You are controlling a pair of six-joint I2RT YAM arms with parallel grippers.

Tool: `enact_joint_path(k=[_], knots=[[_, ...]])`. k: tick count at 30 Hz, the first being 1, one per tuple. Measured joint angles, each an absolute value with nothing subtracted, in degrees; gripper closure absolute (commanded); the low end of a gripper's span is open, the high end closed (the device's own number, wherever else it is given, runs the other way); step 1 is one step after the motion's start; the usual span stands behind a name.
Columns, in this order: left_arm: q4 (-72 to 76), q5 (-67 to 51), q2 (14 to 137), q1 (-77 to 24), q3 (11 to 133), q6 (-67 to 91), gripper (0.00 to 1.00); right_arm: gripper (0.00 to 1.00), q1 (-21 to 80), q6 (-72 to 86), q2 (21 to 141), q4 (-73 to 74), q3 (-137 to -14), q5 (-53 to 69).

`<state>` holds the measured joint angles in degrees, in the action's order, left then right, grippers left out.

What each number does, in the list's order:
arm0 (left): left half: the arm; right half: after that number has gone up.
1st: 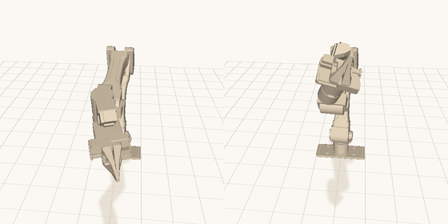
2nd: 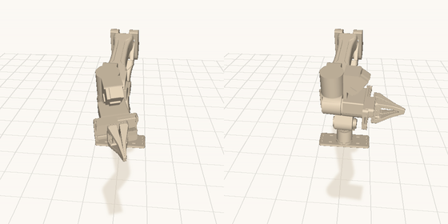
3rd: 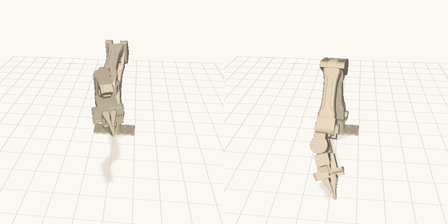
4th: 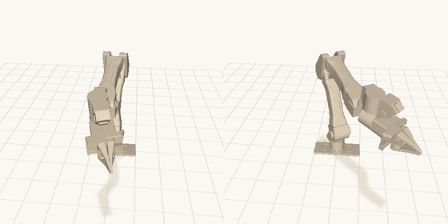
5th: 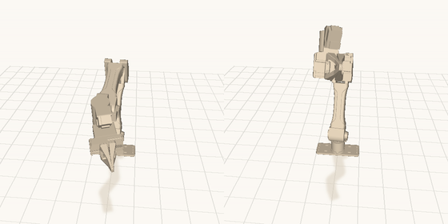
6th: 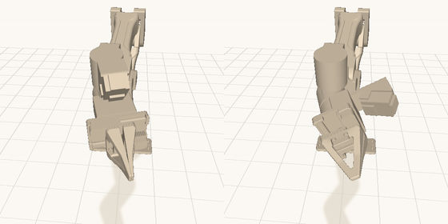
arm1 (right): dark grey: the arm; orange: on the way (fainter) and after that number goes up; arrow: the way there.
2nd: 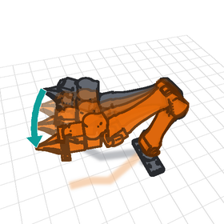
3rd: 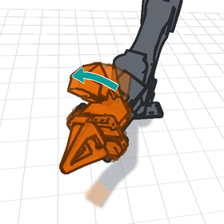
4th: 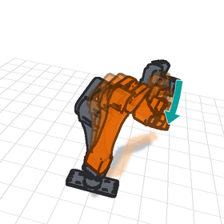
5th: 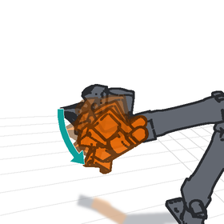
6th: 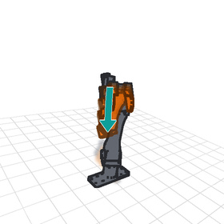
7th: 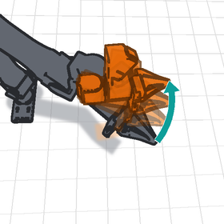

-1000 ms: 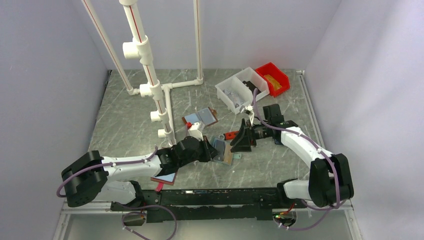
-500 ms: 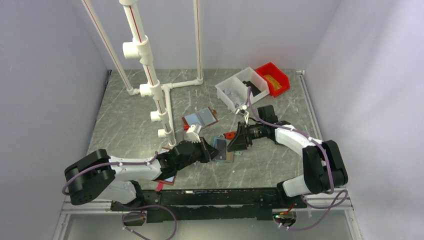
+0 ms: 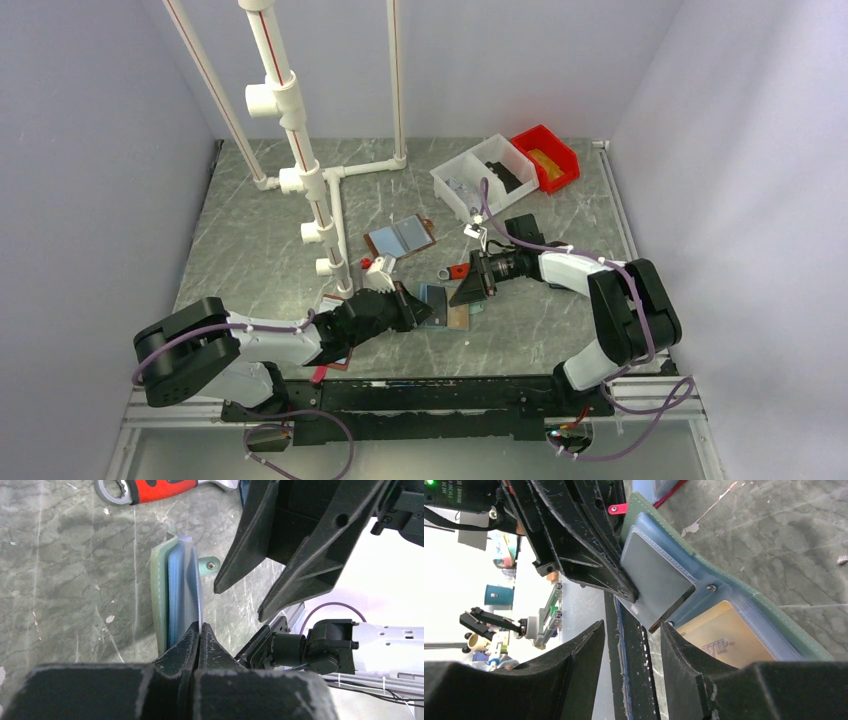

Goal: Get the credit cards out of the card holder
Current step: Remove the credit card from the card holder.

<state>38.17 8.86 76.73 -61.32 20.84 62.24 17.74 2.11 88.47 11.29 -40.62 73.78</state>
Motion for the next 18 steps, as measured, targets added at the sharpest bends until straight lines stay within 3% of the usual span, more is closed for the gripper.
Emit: enact_joint_path(k=[18], knots=[[46.2, 7.3, 76.7, -61.3, 18.2, 60.6, 1.00, 0.55, 18.1, 3.6, 92.3, 10.5, -40.6, 74.5]])
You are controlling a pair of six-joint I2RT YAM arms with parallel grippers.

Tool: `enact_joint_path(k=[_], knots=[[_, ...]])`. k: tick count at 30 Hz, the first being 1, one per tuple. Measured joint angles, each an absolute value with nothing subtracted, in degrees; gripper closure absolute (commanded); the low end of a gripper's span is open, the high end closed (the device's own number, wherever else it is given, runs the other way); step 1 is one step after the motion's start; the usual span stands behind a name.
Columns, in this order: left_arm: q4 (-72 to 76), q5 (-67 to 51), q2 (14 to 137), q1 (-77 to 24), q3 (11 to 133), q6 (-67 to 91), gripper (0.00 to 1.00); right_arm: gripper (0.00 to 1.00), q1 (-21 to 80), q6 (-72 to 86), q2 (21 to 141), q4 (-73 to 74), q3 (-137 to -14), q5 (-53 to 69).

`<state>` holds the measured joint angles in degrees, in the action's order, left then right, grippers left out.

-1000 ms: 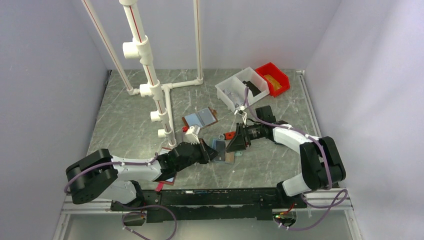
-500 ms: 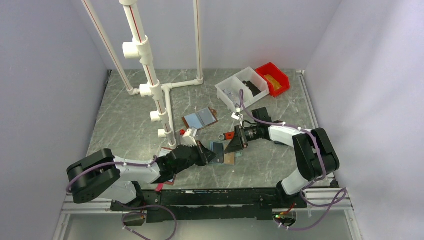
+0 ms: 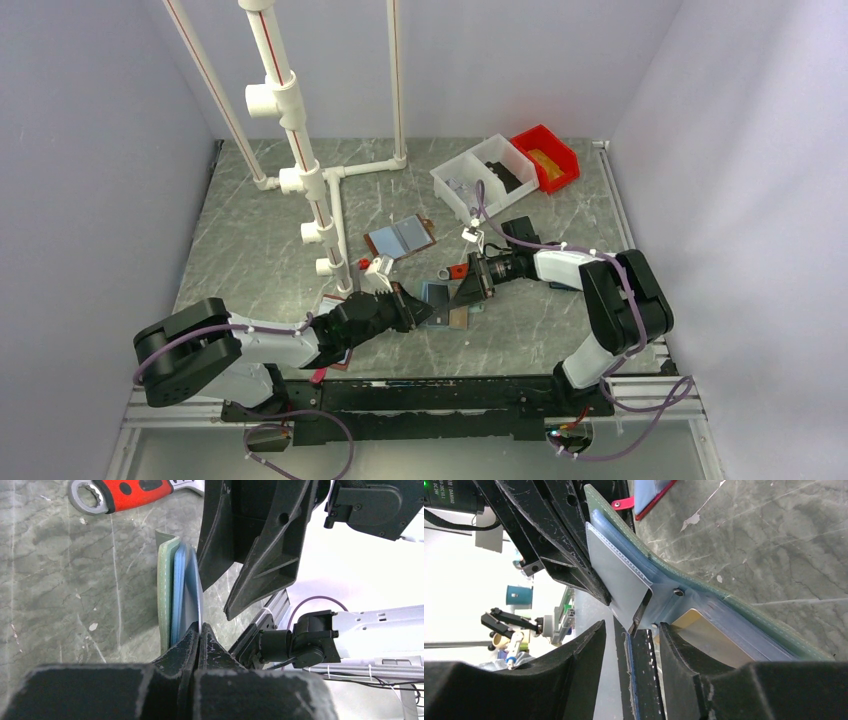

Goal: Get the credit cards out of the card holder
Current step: Remove the credit card from the card holder.

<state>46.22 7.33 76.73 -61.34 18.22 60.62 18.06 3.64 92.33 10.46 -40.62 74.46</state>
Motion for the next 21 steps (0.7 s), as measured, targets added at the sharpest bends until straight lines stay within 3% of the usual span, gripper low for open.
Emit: enact_joint_path(k=[13, 19, 21], knots=[[49.9, 6.9, 77.7, -61.4, 18.2, 60.5, 1.00, 0.72, 18.4, 4.3, 93.8, 10.0, -40.7, 79.7], [50.2, 7.0, 77.7, -61.4, 18.2, 60.7, 1.00, 0.91, 18.4, 4.1, 93.8, 10.0, -40.8, 80.5], [50.3, 7.0, 77.6, -61.4, 18.2, 60.8, 0.96, 0.99, 18.3, 3.7, 94.1, 10.1, -40.9, 80.5]])
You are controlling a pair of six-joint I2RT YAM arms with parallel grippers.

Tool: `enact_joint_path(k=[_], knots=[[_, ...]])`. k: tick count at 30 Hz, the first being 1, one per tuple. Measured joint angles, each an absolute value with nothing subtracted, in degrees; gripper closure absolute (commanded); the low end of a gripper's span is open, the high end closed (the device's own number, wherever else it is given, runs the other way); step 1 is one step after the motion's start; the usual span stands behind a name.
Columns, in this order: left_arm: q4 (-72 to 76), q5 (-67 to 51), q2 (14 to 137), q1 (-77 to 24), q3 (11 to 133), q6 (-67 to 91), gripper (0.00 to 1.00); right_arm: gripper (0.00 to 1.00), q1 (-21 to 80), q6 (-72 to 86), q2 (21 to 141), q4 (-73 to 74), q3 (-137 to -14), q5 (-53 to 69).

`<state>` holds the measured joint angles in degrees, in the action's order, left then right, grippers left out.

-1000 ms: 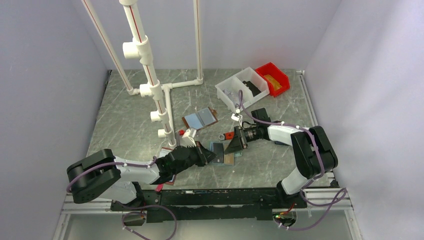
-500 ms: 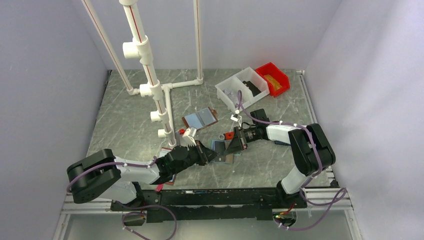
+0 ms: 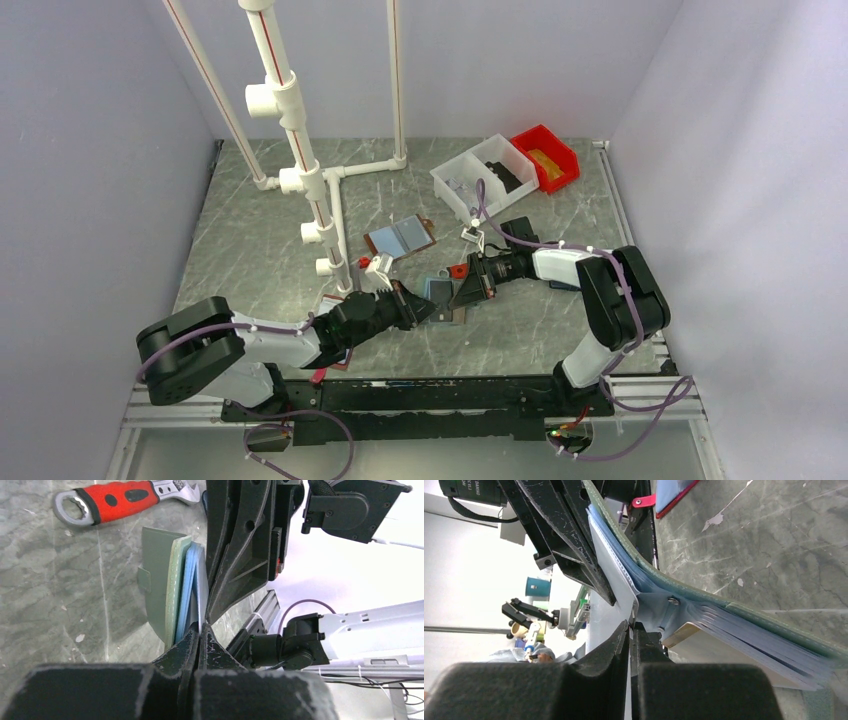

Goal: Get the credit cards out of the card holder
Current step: Remove the credit card from the card holder.

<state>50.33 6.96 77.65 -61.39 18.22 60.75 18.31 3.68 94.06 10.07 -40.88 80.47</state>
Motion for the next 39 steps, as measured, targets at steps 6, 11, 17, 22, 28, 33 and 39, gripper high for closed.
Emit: enact_joint_path(k=[6, 11, 17, 22, 28, 33, 39], knots=[[50.1, 8.3, 77.2, -61.4, 17.3, 61.3, 0.76, 1.00, 18.4, 2.1, 94.3, 12.0, -42.0, 81.1], [47.9, 8.9, 73.1, -61.4, 15.9, 61.8, 0.73, 1.00, 18.9, 0.8, 94.3, 13.0, -42.8, 81.6], [44.5, 9.5, 68.0, -61.5, 15.0, 61.8, 0.76, 1.00, 18.9, 0.1, 94.3, 13.7, -43.1, 81.8], [43.5, 10.4, 66.1, -61.5, 13.1, 62.4, 0.79, 1.00, 18.8, -0.1, 94.3, 13.9, -43.1, 81.7], [42.9, 10.4, 65.3, -61.5, 12.8, 62.7, 0.71, 1.00, 18.7, -0.4, 94.5, 13.9, -43.1, 81.5], [42.2, 10.3, 65.3, -61.5, 12.8, 62.7, 0.68, 1.00, 18.7, -0.9, 94.6, 13.9, -43.1, 81.5], [42.5, 10.2, 66.2, -61.5, 12.8, 62.7, 0.64, 1.00, 18.7, -1.3, 95.0, 13.9, -43.1, 81.6]])
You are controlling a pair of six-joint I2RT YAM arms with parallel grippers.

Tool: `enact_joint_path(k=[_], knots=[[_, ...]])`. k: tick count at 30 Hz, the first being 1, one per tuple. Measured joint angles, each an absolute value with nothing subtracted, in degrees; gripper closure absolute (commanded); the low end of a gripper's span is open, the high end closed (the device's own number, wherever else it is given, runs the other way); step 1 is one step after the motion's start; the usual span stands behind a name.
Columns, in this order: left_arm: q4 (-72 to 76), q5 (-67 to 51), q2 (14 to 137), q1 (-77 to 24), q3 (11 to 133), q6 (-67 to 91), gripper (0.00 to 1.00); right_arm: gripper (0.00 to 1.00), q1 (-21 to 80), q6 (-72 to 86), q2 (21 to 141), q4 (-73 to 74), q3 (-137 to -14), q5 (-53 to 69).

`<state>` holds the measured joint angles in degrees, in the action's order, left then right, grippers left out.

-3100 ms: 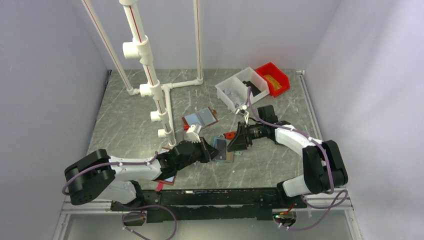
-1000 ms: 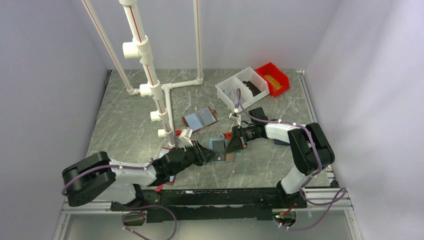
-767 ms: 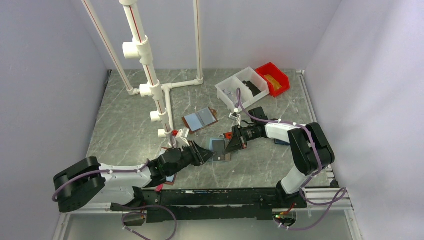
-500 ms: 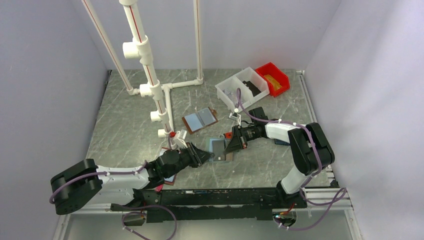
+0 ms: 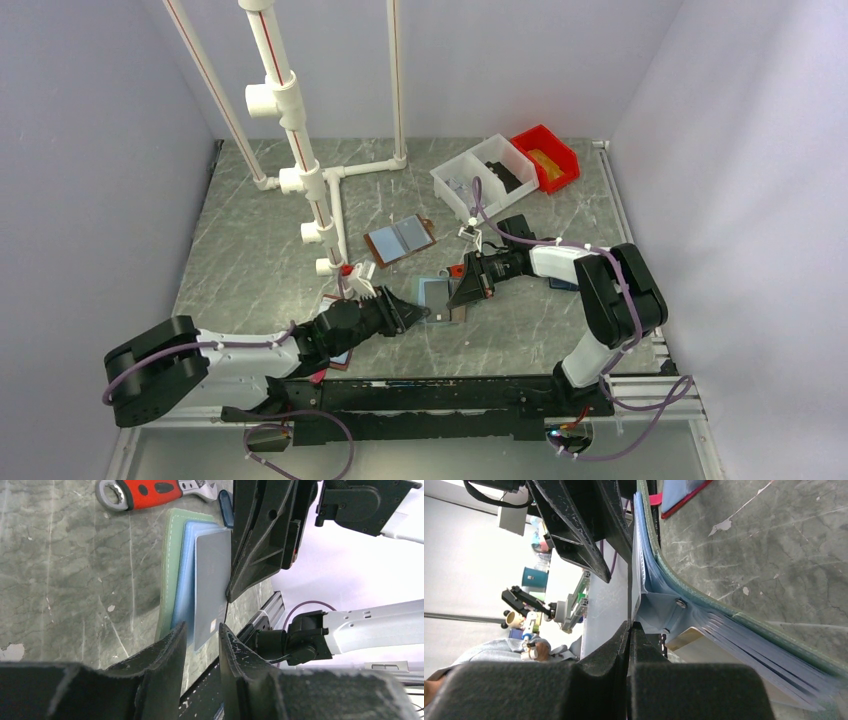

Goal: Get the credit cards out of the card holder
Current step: Remove the credit card from the card holder.

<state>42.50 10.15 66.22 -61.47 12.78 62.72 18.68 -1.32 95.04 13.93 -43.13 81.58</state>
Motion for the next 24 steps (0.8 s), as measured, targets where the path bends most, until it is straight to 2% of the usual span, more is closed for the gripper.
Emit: enact_joint_path(k=[12, 15, 18, 20, 24], knots=[[45.8, 8.7, 70.8, -61.3, 12.8, 62.9, 0.64, 1.00, 18.7, -1.8, 96.0, 14.1, -43.1, 82.8], [47.3, 8.3, 71.9, -61.2, 12.8, 62.9, 0.70, 1.00, 18.7, -2.0, 96.2, 14.1, -43.1, 82.8], [49.1, 7.7, 73.3, -61.1, 12.9, 63.0, 0.90, 1.00, 18.7, -2.1, 96.8, 14.4, -43.2, 82.8], [49.9, 7.7, 73.8, -61.0, 12.9, 63.4, 0.98, 1.00, 18.7, -2.4, 97.3, 15.0, -43.4, 82.8], [52.2, 7.8, 73.9, -60.9, 12.1, 64.2, 1.00, 1.00, 18.7, -3.5, 98.1, 16.6, -44.2, 82.7]])
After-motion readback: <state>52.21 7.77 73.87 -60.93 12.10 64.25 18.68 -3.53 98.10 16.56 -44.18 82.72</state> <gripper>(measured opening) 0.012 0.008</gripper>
